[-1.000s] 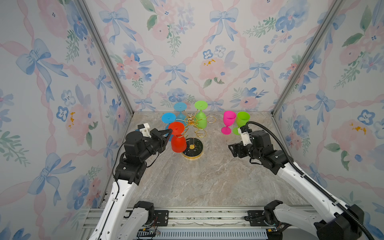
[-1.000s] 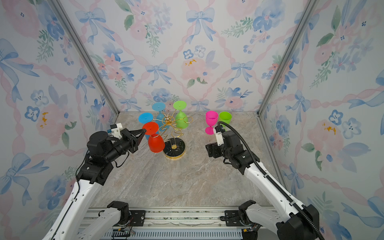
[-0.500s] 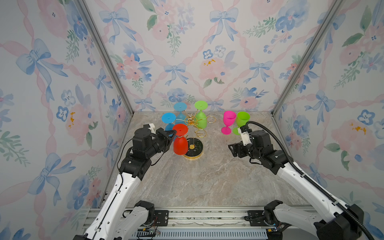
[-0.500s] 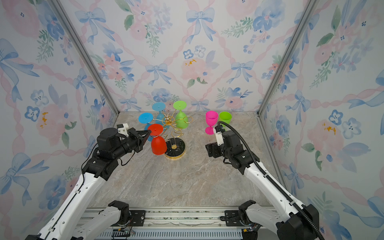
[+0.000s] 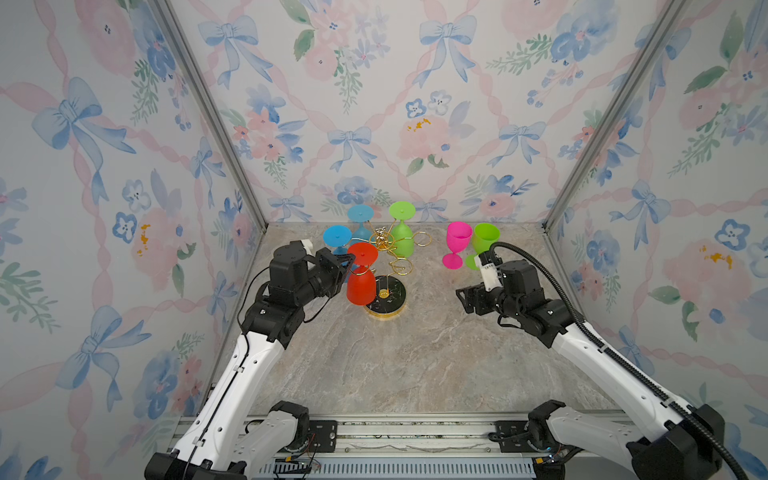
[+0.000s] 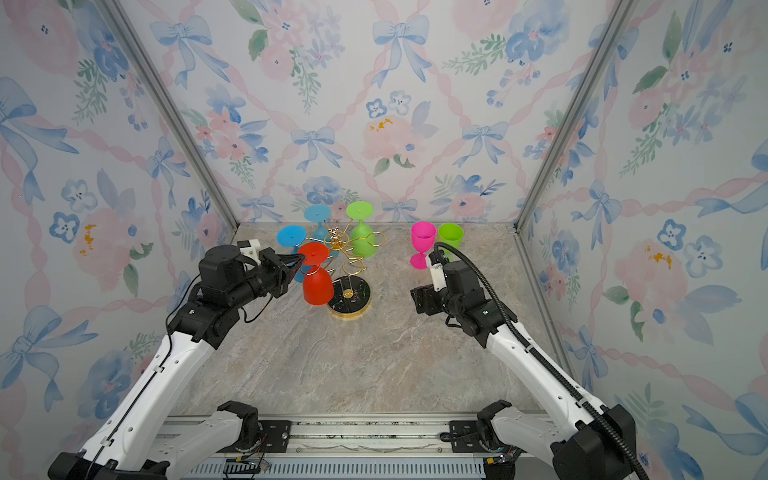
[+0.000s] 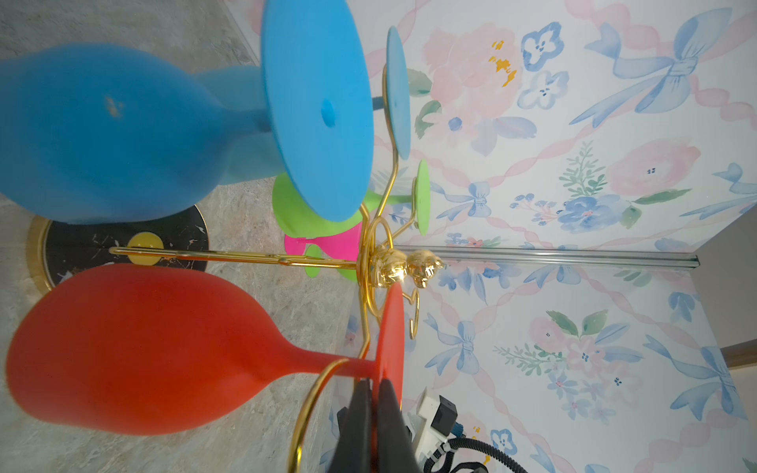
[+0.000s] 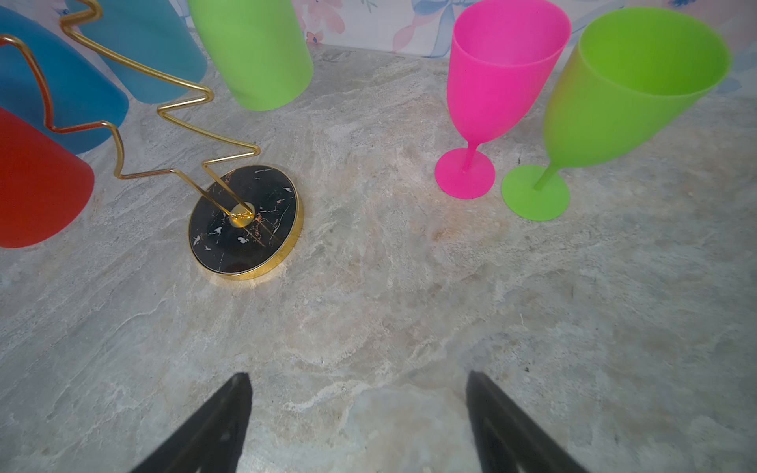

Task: Take the wine glass off the wine glass rack
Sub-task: 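Draw the red glass clear of the rack toward the robot with the left gripper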

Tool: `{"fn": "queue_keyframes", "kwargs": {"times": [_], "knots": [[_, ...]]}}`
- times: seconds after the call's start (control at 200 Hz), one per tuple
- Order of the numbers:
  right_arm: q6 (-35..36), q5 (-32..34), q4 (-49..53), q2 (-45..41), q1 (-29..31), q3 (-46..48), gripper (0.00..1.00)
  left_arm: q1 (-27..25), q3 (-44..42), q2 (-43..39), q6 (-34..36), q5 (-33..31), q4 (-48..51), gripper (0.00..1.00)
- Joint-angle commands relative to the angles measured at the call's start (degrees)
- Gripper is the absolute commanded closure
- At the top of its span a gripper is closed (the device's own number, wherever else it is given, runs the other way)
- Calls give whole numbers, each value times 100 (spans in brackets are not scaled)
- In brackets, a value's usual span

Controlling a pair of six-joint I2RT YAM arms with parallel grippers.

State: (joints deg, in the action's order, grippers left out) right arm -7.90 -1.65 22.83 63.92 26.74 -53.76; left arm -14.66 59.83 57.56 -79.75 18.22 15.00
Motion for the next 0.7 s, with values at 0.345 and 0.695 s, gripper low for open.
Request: {"fn": "queue_keyframes", "kwargs": {"times": [0.345,0.695], "knots": [[26,114,-76,-118,51,190,15,-10,409,142,404,-314,290,100],[39,165,2,-283,51,225,15,335,317,-27,505,-289,459,100]]}}
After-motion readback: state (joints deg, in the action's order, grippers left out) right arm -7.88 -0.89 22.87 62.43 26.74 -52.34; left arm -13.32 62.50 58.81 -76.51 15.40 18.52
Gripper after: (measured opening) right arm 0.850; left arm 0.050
